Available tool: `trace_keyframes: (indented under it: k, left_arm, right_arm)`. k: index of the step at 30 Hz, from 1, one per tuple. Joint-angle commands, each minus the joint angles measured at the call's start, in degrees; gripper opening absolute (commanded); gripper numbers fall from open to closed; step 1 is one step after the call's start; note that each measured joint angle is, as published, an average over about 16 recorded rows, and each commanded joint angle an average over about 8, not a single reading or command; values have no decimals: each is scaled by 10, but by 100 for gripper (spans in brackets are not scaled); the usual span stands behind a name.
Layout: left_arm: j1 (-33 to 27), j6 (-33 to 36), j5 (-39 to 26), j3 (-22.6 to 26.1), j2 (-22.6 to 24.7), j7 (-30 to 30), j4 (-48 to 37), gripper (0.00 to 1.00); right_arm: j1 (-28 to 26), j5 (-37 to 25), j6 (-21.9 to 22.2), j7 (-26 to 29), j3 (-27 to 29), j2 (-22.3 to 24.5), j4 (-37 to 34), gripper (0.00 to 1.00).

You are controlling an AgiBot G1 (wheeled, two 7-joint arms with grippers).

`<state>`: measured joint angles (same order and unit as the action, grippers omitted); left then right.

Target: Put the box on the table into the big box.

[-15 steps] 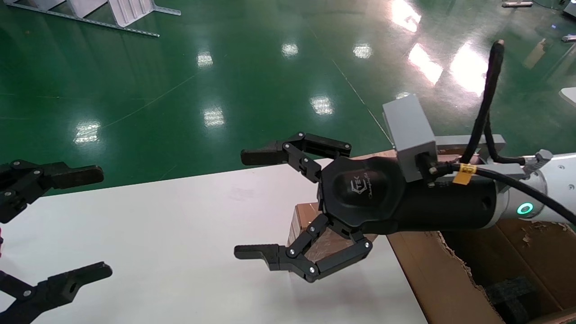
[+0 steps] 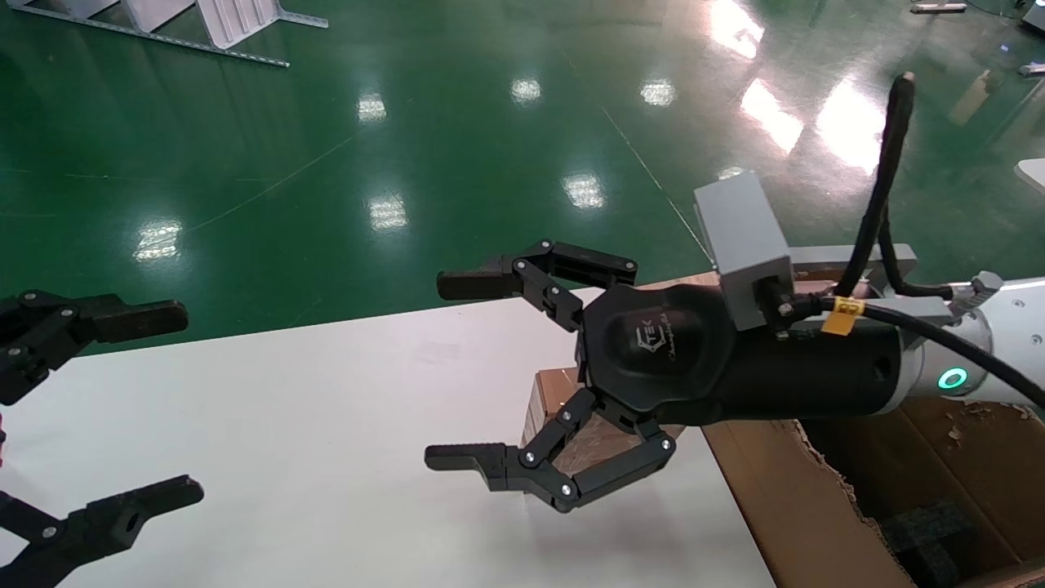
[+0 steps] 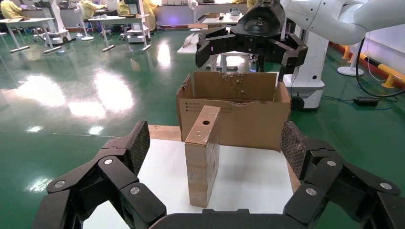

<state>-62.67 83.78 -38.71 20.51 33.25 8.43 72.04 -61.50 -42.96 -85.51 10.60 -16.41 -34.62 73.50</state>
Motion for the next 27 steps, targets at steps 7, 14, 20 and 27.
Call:
trace_keyframes:
  k: [7, 14, 20, 27]
  left_arm:
    - [0, 0, 0, 0, 0, 0, 0, 100]
    - [0, 0, 0, 0, 0, 0, 0, 100]
    - [0, 0, 0, 0, 0, 0, 0, 100]
    - [0, 0, 0, 0, 0, 0, 0, 100]
  right_arm:
    - [3, -70, 20, 0, -17, 23, 11, 100]
    - [0, -161, 54, -8, -30, 58, 8, 100]
    - [-2, -191, 58, -34, -28, 81, -22, 100]
    - [-8, -203, 28, -69, -32, 92, -72, 100]
